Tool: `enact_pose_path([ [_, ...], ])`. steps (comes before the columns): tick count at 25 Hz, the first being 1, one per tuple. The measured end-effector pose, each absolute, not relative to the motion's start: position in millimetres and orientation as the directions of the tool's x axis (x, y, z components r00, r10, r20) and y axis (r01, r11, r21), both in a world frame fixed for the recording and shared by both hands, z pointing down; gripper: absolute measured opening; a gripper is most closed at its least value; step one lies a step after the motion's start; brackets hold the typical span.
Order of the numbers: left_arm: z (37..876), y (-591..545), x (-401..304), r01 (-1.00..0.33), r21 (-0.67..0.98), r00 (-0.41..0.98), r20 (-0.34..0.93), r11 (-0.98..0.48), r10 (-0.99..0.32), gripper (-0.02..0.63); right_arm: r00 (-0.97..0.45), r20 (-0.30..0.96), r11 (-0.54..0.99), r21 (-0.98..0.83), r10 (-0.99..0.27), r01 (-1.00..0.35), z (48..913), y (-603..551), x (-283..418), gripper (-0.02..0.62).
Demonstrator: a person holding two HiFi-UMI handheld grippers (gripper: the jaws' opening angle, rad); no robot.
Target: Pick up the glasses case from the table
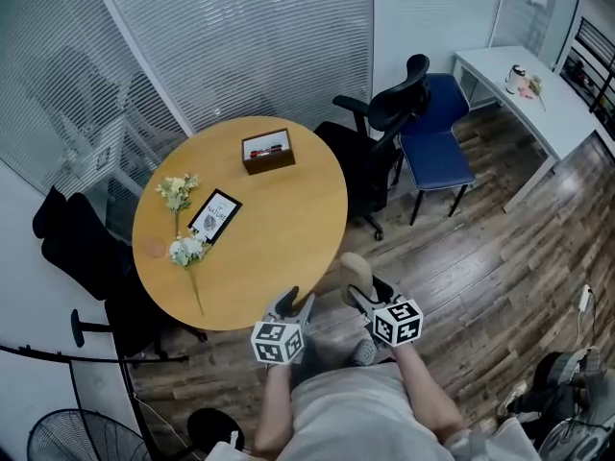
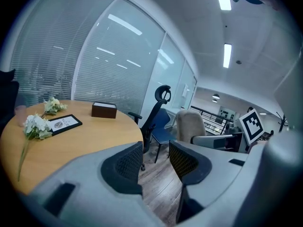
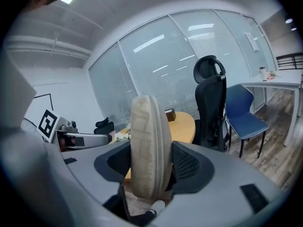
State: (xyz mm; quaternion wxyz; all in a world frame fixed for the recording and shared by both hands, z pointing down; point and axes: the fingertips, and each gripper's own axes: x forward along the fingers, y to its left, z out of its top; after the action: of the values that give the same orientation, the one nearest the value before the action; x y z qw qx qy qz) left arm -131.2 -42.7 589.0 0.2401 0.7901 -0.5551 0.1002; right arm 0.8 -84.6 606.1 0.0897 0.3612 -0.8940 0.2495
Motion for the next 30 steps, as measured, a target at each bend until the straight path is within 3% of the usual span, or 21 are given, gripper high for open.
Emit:
enact_pose_path([
  [6, 590, -48, -110, -0.924, 0.261, 0.37, 0.415, -0.281, -0.831, 0.162, -0.705, 0.345, 0.615, -0.343, -0.62, -0.71, 604, -90, 25, 0.244],
  [19, 581, -46, -94, -0.931, 0.258, 0.343, 0.384, -0.257, -0.858, 0.012, -0.712, 0.338, 0.641, -0.311, -0.615, -0.701, 596, -85, 42, 0.244],
  [30, 590, -28, -103, -0.929, 0.272, 0.348, 0.402, -0.252, -0.847, 0.009, -0.761, 0.341, 0.699, -0.308, -0.551, -0.645, 600, -57, 12, 0.244],
])
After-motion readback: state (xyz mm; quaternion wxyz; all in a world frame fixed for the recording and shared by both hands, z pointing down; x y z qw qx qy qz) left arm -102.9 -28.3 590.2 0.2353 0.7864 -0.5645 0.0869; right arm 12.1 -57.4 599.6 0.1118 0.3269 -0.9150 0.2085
